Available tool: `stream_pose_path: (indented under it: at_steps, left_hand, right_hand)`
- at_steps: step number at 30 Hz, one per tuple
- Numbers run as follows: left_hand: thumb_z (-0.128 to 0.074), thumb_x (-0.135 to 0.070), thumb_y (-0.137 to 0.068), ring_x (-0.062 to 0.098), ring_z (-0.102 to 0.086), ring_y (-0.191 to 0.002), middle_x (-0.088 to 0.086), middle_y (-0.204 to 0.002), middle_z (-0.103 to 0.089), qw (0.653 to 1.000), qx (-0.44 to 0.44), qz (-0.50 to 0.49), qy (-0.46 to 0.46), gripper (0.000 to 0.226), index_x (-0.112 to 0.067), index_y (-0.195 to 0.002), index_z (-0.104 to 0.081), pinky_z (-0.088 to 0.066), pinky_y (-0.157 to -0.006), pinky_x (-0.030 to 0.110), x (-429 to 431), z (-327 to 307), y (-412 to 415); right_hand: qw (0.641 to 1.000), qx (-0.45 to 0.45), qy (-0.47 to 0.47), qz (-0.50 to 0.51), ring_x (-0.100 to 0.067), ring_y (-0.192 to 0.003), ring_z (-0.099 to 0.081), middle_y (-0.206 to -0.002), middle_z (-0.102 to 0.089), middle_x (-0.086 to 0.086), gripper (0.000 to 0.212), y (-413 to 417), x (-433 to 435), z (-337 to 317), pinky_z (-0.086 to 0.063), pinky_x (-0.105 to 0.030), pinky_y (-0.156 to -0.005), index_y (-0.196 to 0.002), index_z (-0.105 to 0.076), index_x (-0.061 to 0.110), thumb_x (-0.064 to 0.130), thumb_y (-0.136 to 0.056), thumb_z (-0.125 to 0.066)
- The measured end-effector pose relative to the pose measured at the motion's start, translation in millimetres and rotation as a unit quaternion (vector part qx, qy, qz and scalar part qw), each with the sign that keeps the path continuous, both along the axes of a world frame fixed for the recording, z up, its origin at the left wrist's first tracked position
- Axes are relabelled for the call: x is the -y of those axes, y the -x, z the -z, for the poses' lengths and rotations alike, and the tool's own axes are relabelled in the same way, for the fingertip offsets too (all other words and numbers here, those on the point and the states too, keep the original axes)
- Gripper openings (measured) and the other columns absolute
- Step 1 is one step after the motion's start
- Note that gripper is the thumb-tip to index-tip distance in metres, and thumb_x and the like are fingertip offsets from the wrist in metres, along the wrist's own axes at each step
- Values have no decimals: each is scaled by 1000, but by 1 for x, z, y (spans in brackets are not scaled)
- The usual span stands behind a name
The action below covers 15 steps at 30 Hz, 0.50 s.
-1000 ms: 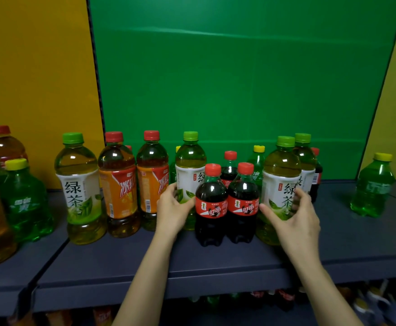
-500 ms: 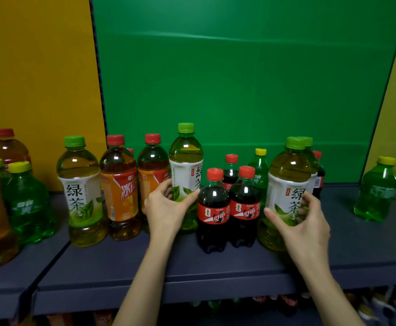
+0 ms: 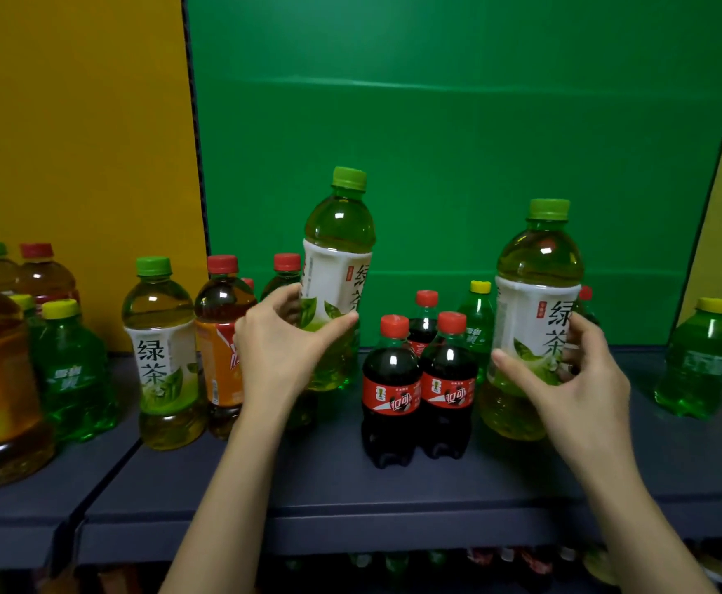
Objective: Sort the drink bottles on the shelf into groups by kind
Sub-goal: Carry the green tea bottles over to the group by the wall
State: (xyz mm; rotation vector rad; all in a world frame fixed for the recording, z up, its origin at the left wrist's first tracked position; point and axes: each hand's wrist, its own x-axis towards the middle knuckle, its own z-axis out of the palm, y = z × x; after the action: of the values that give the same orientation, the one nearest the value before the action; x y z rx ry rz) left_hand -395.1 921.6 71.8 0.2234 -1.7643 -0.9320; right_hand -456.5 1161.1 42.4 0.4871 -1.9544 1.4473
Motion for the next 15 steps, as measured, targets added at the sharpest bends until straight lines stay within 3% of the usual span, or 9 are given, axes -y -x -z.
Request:
stream_pose_path:
  at_steps: [3,6,8,12,15]
  left_hand:
    - [-86,-36,-55,-5,-59,-83,-14,-87,-63,1000,7,18,-16,55,-21,-104,-67,-49,-77,16,5,-6,-17]
    - [-86,-35,-52,0,-63,-89,-9,-94,-68,997,21,47,-55,58,-19,-104,-66,-52,-79,20,11,-3,-36]
    - [-86,-30,-52,-4,-65,-84,-12,-91,-68,995,22,62,-77,52,-21,-99,-66,-53,-73,15,15,1,-50]
    - [-85,-15,-55,-19,-60,-73,-21,-82,-63,992,12,71,-103,41,-30,-84,-61,-45,-59,2,25,14,-82]
    - [-83,-27,-47,-10,-64,-82,-16,-83,-70,989,11,66,-133,44,-27,-87,-65,-50,-67,8,38,23,-109]
  right_hand:
    - [1000,-4,0,-28,-17,-105,-52,-119,-54,1,81,-5,2,-4,-46,-33,-90,-133,-42,19,38,-63,-79]
    - [998,-1,3,-68,-12,-100,-51,-113,-53,5,80,-11,8,-7,-40,-16,-78,-133,-42,18,34,-64,-79]
    - [994,2,8,-104,-9,-96,-52,-110,-54,6,79,-17,15,-9,-38,-11,-73,-132,-44,17,32,-63,-79]
    - [983,11,25,-182,-10,-102,-56,-113,-58,7,87,-31,38,-7,-43,-22,-83,-131,-45,19,44,-52,-74]
    - [973,25,28,-227,3,-94,-56,-102,-59,20,72,-42,62,-1,-42,-17,-78,-120,-50,25,38,-54,-78]
